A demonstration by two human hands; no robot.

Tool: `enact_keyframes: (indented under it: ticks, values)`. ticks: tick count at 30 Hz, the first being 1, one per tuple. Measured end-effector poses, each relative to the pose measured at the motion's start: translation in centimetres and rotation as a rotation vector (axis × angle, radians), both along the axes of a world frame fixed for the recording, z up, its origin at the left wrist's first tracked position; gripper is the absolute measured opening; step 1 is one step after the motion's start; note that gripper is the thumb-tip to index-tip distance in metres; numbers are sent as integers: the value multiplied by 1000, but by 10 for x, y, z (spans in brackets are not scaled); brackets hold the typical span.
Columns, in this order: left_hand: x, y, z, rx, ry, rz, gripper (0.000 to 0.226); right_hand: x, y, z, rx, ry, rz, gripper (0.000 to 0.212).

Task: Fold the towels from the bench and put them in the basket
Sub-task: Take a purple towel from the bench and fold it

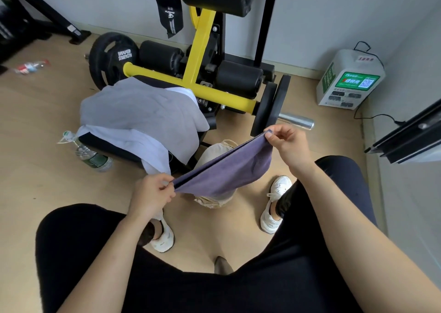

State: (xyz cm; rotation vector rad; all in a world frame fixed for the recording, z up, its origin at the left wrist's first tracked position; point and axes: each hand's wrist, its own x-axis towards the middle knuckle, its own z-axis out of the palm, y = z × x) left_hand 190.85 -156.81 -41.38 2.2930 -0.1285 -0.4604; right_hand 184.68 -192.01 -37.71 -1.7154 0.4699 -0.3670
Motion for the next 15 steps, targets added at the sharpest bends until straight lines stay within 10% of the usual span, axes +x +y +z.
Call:
enact_keyframes:
  ticks: [10, 15]
  values:
    - [22, 22, 47, -394, 208, 172, 19, 5, 3, -8, -41, 64, -45, 12]
    - [18, 16, 48, -195, -13, 77, 25, 5, 3, -10, -20, 71, -10, 21]
